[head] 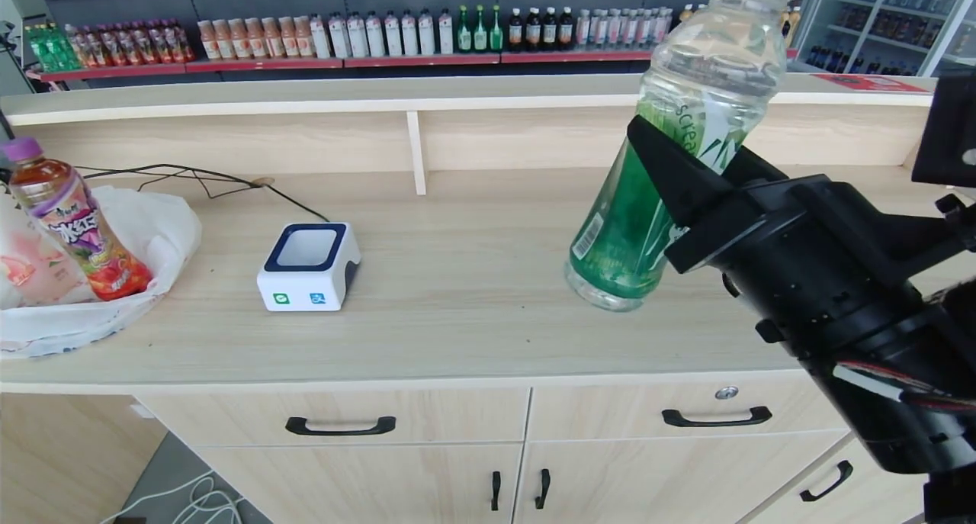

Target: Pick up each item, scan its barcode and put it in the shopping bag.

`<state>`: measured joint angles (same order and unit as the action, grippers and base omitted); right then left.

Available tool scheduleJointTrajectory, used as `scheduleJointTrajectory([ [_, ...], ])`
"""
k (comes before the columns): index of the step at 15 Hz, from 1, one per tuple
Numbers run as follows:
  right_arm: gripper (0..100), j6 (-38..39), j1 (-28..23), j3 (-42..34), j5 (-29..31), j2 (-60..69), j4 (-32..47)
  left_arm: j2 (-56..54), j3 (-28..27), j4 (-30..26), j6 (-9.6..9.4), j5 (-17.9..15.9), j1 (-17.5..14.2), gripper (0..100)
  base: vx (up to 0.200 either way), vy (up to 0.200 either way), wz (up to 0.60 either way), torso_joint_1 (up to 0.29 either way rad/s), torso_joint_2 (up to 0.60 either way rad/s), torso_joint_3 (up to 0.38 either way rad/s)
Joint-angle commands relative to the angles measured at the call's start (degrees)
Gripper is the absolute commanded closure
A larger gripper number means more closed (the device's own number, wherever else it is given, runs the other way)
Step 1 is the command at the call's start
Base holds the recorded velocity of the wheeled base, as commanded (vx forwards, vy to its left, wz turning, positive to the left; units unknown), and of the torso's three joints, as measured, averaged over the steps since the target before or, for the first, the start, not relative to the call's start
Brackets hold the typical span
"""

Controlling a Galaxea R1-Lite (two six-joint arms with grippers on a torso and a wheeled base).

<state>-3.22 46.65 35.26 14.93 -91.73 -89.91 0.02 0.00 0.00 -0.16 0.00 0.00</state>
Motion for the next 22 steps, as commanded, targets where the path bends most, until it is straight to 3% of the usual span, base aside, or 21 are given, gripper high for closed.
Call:
scheduleJointTrajectory([
  [1,100,-0.03,-0.25,-2.74,0.01,4.28,-0.09,-0.02,0.00,0.00,-0.02,0.00,0.00,0,0.000,0.000,0.00,0.000,0.00,0.000],
  [13,100,-0.12,-0.60,-12.76,-0.17,17.91,-0.09,-0.02,0.00,0.00,-0.02,0.00,0.00,0,0.000,0.000,0.00,0.000,0.00,0.000],
  [15,100,0.05,1.25,-15.66,-1.84,19.58,-0.09,-0.02,0.00,0.00,-0.02,0.00,0.00,0,0.000,0.000,0.00,0.000,0.00,0.000],
  [17,100,-0.30,2.83,-12.32,-2.54,15.71,-0.09,-0.02,0.00,0.00,-0.02,0.00,0.00,0,0.000,0.000,0.00,0.000,0.00,0.000],
  [18,100,-0.39,2.92,-10.47,-3.95,15.45,-0.09,-0.02,0.00,0.00,-0.02,0.00,0.00,0,0.000,0.000,0.00,0.000,0.00,0.000],
  [20,100,1.20,0.72,-7.92,-9.57,16.06,7.11,-0.02,0.00,0.00,-0.02,0.00,0.00,0,0.000,0.000,0.00,0.000,0.00,0.000],
  [22,100,6.21,-2.00,-7.48,-15.90,17.20,10.45,-0.02,0.00,0.00,-0.02,0.00,0.00,0,0.000,0.000,0.00,0.000,0.00,0.000],
])
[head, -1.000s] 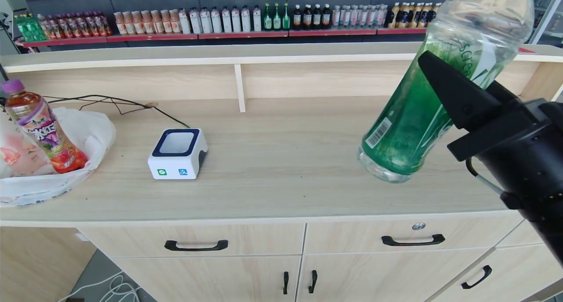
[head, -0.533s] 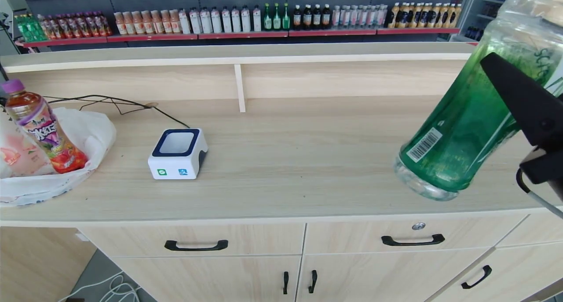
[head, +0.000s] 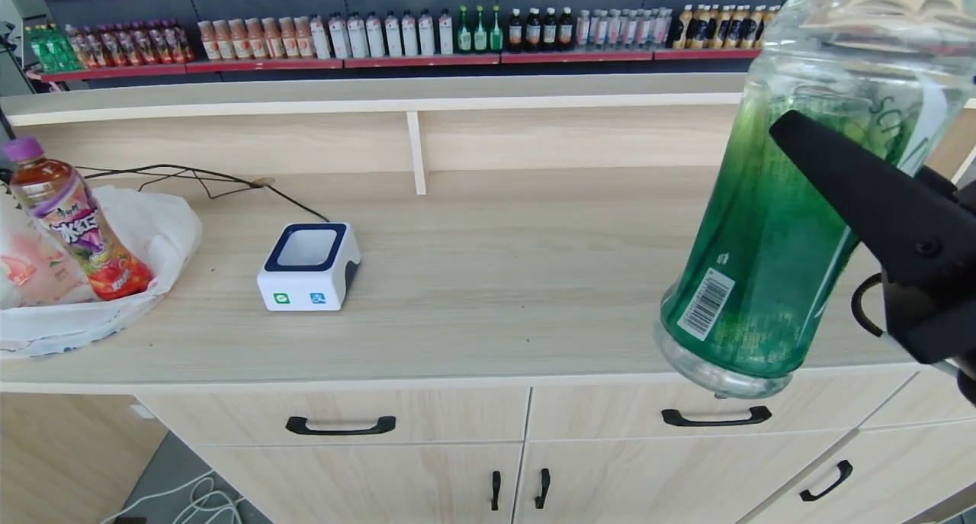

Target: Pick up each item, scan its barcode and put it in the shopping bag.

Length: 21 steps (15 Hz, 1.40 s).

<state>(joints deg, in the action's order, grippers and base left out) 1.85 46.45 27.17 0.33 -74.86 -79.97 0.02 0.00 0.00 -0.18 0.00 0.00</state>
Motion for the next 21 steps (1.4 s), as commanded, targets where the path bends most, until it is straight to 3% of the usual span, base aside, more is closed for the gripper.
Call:
scheduleJointTrajectory([
  [1,100,2.45,-2.85,0.69,-2.53,0.42,1.04,-0.02,0.00,0.00,0.01,0.00,0.00,0,0.000,0.000,0.00,0.000,0.00,0.000],
  [2,100,8.25,-5.66,0.60,-7.45,0.42,1.48,-0.02,0.00,0.00,0.01,0.00,0.00,0,0.000,0.000,0.00,0.000,0.00,0.000],
  [5,100,16.16,-7.07,0.07,-16.06,2.26,1.48,-0.02,0.00,0.00,0.01,0.00,0.00,0,0.000,0.000,0.00,0.000,0.00,0.000],
  [14,100,29.70,-6.81,1.74,-19.49,0.07,-2.65,-0.02,0.00,0.00,0.01,-0.09,0.00,0,0.000,0.000,0.00,0.000,0.00,0.000],
  [21,100,30.67,-6.72,-0.81,-19.67,-0.81,-5.81,-0.02,0.00,0.00,0.01,-0.09,0.00,0,0.000,0.000,0.00,0.000,0.00,0.000],
])
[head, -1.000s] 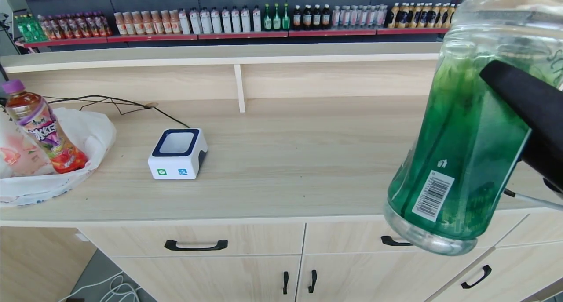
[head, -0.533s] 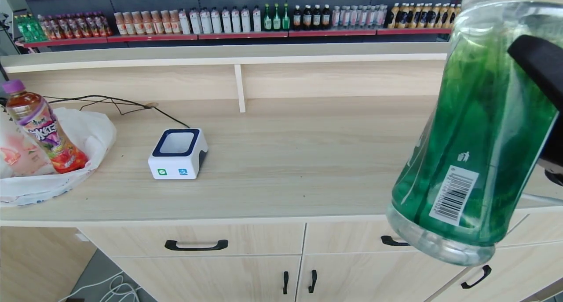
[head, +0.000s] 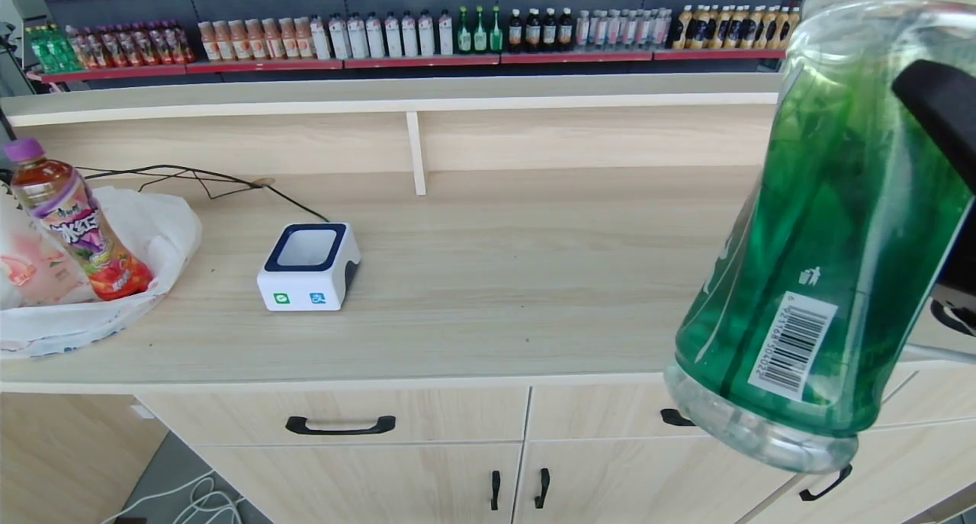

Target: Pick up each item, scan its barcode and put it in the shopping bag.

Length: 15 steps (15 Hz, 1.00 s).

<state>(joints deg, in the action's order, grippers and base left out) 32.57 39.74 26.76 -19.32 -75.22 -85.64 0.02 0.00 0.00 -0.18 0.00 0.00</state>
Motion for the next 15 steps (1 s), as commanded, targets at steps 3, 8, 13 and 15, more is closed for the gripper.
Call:
scheduleJointTrajectory([
  [3,100,-0.14,0.07,-0.48,-0.01,-0.37,-0.49,-0.02,0.00,0.00,0.01,0.00,0.00,0,0.000,0.000,0.00,0.000,0.00,0.000],
  [8,100,-0.67,0.34,-0.83,-0.19,-0.37,-0.58,-0.02,0.00,0.00,0.01,0.00,0.00,0,0.000,0.000,0.00,0.000,0.00,0.000],
  [13,100,-0.93,0.34,-1.27,-0.19,-0.90,-0.58,-0.02,0.00,0.00,0.01,0.00,0.00,0,0.000,0.000,0.00,0.000,0.00,0.000],
  [15,100,-1.81,0.51,-1.89,-0.19,-0.81,-0.58,-0.02,0.00,0.00,0.01,0.00,0.00,0,0.000,0.000,0.00,0.000,0.00,0.000],
])
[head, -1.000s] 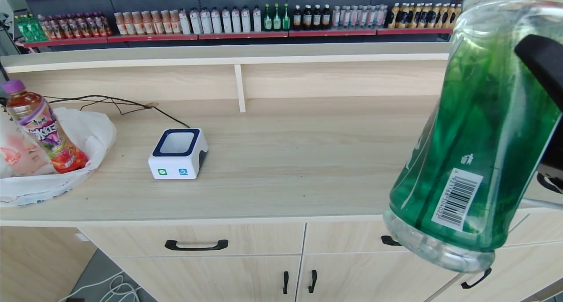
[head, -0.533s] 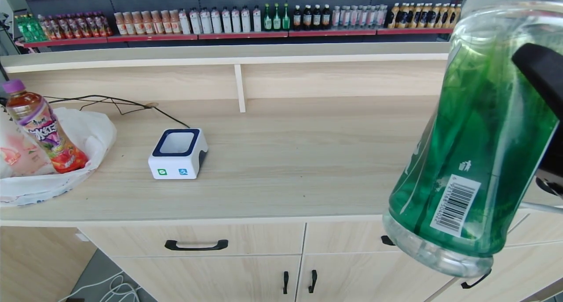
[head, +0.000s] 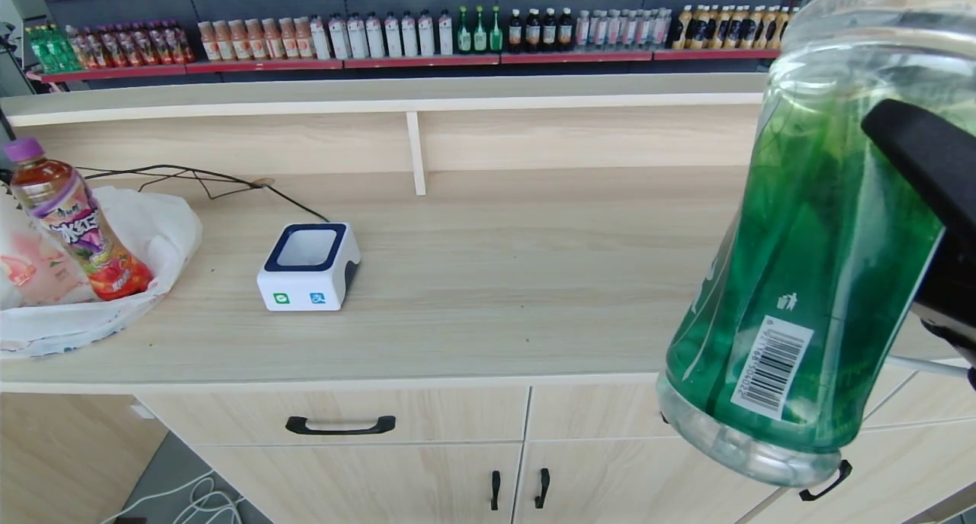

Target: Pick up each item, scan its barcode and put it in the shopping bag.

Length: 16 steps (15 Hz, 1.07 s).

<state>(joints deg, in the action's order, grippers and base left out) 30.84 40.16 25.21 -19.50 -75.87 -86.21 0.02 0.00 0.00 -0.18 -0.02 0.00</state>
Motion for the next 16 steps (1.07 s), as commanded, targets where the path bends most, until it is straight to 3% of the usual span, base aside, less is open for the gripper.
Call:
scheduleJointTrajectory([
  [1,100,-0.26,0.19,-0.42,-0.01,-0.33,-0.01,-0.02,0.00,0.00,0.01,0.02,0.00,0,0.000,0.000,0.00,0.000,0.00,0.000],
  [9,100,-2.81,-0.25,0.19,-0.09,-3.05,0.08,-0.02,0.00,0.00,0.01,0.02,0.00,0,0.000,0.000,0.00,0.000,0.00,0.000],
  [13,100,-13.88,-5.70,1.68,0.87,-4.11,10.89,-0.02,0.00,0.00,0.01,0.02,0.00,0,0.000,0.000,0.00,0.000,0.00,0.000],
  [16,100,-24.16,-4.03,9.51,5.62,-5.16,16.69,-0.02,0.00,0.00,0.01,0.02,0.00,0,0.000,0.000,0.00,0.000,0.00,0.000],
])
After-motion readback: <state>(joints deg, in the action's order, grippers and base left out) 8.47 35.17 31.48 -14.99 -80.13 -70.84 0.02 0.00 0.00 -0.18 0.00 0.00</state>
